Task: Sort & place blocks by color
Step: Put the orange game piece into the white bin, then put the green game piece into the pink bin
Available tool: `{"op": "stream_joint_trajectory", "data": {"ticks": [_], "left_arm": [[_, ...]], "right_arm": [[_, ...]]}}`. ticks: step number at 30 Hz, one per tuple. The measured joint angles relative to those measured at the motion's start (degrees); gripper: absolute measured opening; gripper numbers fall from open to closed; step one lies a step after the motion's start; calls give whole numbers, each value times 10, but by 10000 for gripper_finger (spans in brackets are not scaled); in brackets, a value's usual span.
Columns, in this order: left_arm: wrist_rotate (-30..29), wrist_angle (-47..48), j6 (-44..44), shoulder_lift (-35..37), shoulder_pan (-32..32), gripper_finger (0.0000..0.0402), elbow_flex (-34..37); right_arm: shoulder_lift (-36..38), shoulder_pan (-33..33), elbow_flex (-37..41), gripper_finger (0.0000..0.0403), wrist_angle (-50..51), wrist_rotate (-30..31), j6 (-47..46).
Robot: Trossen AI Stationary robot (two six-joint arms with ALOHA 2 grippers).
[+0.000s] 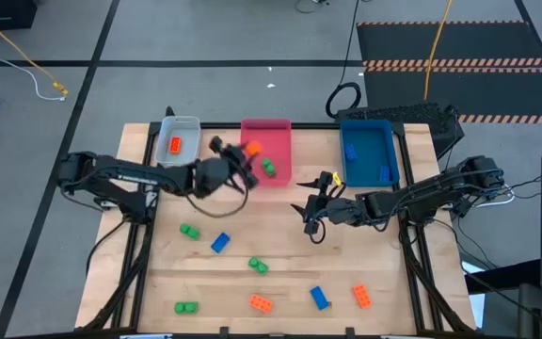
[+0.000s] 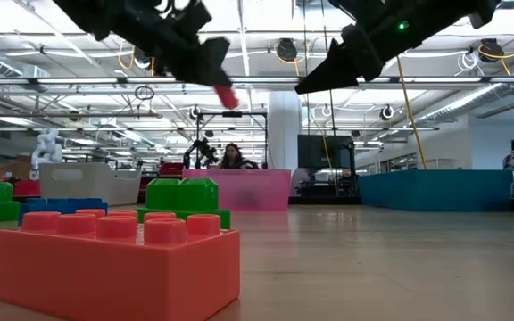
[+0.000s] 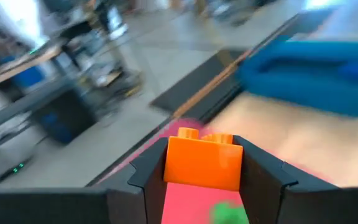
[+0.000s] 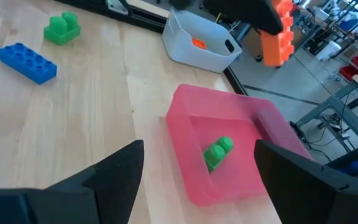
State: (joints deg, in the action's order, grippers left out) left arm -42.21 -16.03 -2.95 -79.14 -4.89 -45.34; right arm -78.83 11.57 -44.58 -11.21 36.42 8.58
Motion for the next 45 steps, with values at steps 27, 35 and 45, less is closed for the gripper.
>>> {"op": "stream_joint_trajectory", "data": {"ticks": [27, 35, 45], "left_arm": [[61, 300, 128, 35, -405, 161, 0], [97, 346, 151, 34, -433, 195, 0], [129, 347, 146, 34, -428, 275, 0]], "right_arm": [[0, 0, 0, 300, 25, 28, 2], [0, 0, 0, 300, 25, 28, 1], [0, 0, 0, 300, 25, 28, 0]]}}
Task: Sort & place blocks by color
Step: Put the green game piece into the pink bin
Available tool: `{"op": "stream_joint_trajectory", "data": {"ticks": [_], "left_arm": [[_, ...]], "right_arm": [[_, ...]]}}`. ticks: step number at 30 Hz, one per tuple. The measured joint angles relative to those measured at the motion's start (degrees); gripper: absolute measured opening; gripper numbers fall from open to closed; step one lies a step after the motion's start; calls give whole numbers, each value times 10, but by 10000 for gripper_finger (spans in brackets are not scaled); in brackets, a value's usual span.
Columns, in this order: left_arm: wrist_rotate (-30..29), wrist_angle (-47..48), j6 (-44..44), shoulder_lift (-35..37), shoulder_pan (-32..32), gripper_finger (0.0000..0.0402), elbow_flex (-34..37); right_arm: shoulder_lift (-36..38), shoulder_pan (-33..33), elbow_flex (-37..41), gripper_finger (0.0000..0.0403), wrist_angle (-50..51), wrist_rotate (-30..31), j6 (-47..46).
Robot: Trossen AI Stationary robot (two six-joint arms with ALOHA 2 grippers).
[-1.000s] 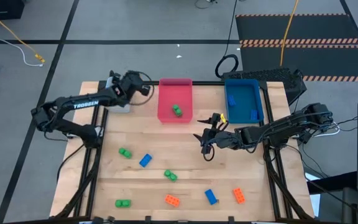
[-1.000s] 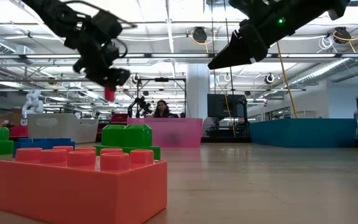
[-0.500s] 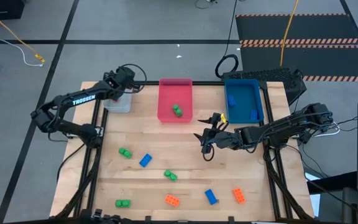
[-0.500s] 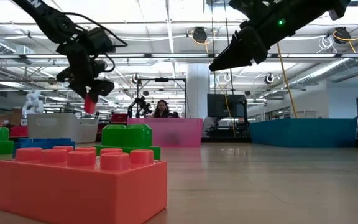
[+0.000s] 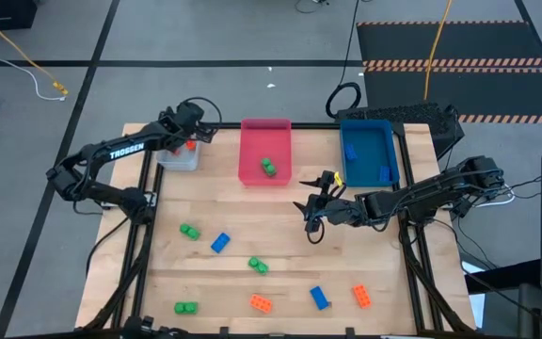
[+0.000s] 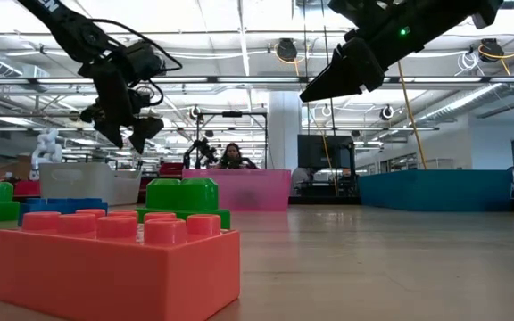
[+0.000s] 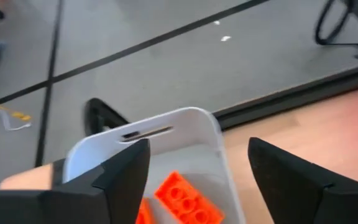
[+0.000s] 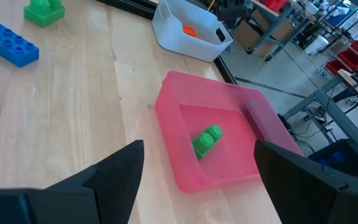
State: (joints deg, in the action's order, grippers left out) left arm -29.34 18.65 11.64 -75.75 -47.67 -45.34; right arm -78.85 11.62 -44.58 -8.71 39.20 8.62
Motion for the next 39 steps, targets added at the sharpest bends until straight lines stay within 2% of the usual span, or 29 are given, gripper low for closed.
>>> {"op": "stream_joint_trajectory", "data": {"ticks": [5, 12, 18, 22, 25, 29, 36, 39], "left_arm": [[41, -16, 1, 0, 14, 298, 0], [94, -64, 1, 33, 67, 290, 0], [192, -93, -7, 94, 159, 268, 0], [251, -87, -34, 110, 239, 254, 0], [253, -80, -36, 107, 297, 245, 0], [272, -79, -39, 91, 359, 237, 0], [278, -149, -109, 73, 408, 234, 0], [280, -187, -132, 74, 427, 234, 0]], "right_arm": [[0, 0, 0, 300, 0, 0, 0], [0, -3, 0, 300, 2, 2, 5], [0, -12, 0, 300, 17, 3, -5], [0, -12, 0, 300, 17, 16, -7], [0, -11, 0, 300, 18, 9, -28], [0, -12, 0, 299, 21, -34, -45], [0, -12, 0, 299, 4, -35, -22], [0, -12, 0, 299, 17, -35, -45]]}}
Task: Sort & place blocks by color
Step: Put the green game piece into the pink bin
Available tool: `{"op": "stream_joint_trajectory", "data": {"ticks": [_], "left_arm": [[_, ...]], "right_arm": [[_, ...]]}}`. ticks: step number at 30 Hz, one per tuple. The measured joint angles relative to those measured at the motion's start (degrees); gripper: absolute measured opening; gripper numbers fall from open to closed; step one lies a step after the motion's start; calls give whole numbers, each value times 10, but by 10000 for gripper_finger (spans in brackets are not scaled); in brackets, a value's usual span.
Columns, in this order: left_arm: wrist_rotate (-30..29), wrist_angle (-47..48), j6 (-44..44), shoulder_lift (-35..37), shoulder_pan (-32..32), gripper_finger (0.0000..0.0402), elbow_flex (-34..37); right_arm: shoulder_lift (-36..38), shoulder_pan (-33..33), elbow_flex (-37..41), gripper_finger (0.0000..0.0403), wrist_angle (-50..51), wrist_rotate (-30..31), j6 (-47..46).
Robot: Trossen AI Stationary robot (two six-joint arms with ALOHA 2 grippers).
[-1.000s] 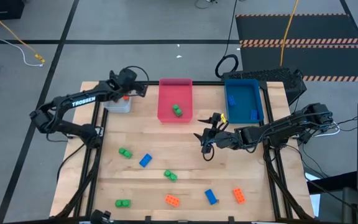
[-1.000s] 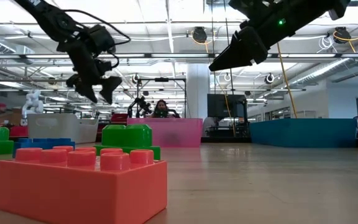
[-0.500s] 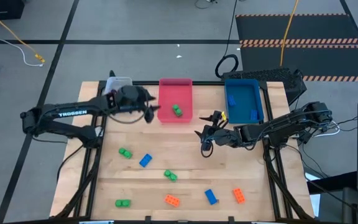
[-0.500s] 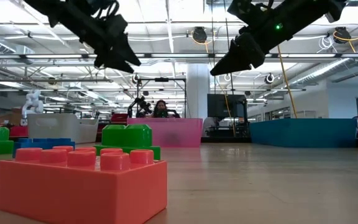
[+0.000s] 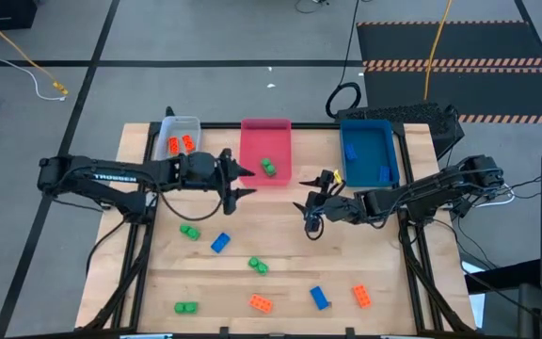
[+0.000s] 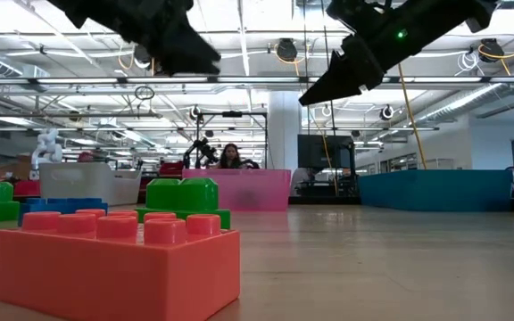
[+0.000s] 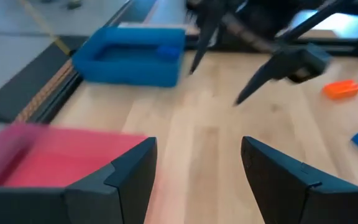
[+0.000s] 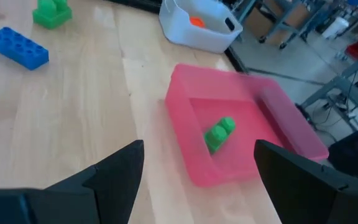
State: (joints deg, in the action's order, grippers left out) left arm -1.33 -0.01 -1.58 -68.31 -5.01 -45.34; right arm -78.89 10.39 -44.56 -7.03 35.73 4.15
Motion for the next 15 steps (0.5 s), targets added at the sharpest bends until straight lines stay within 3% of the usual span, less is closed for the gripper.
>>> {"op": "stream_joint_trajectory", "data": {"ticks": [7, 15], "left_arm": [[-3, -7, 36, 0, 46, 230, 0], [-54, 90, 74, 0, 117, 190, 0]], "right_arm": [[0, 13, 35, 299, 15, 0, -49], [2, 44, 55, 299, 43, 0, -104]]}}
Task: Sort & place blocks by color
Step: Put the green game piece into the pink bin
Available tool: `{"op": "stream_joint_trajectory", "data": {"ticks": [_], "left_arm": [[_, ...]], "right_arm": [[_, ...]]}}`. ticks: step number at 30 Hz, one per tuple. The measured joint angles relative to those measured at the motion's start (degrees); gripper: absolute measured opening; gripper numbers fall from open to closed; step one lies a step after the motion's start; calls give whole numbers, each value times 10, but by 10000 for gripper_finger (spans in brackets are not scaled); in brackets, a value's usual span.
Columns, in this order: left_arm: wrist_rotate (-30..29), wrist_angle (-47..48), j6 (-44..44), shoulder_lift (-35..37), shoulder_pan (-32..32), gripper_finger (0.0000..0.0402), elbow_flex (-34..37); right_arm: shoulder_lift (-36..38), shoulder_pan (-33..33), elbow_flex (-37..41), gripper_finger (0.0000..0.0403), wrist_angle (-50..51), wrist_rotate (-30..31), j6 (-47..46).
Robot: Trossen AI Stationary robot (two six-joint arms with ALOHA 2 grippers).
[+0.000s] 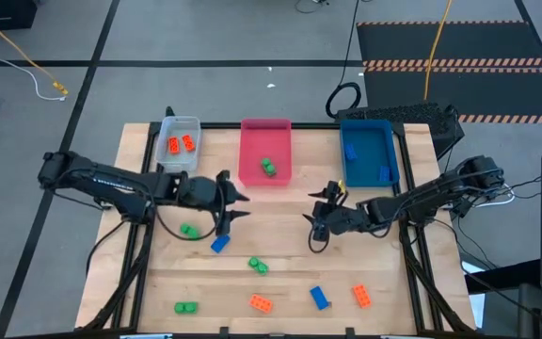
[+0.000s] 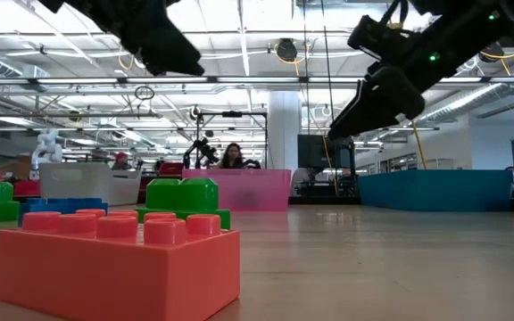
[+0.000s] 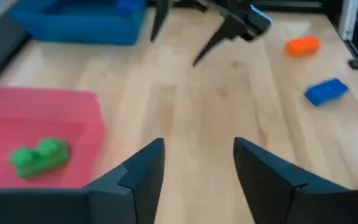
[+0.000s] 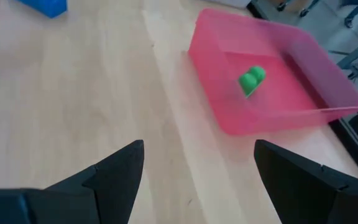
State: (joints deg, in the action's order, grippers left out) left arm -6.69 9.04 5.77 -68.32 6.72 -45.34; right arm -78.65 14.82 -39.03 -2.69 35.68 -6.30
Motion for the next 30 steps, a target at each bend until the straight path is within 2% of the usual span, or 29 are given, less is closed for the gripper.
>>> {"op": "stream_joint_trajectory", "data": {"ticks": [5, 9, 13, 16, 19, 21, 25, 30], "left_arm": [[-22, 22, 7, 0, 48, 159, 0], [-54, 48, 16, 0, 58, 139, 0], [-54, 31, 34, 0, 62, 132, 0], [-53, 29, 23, 0, 70, 132, 0], [-66, 83, 50, 0, 73, 132, 0], [-106, 155, 90, -3, 73, 132, 0], [-133, 244, 148, -37, 71, 145, 0], [-71, 243, 160, -96, 76, 200, 0]], "right_arm": [[15, 12, -5, 299, 84, -1, -37], [16, 11, -16, 299, 163, -8, -71], [16, 15, -17, 299, 161, -45, -94], [16, 24, -17, 299, 154, -51, -95], [16, 32, -17, 299, 147, -60, -94], [16, 37, -17, 299, 150, -60, -95], [16, 44, -17, 299, 165, -59, -101], [16, 44, -17, 299, 204, -56, -117]]}}
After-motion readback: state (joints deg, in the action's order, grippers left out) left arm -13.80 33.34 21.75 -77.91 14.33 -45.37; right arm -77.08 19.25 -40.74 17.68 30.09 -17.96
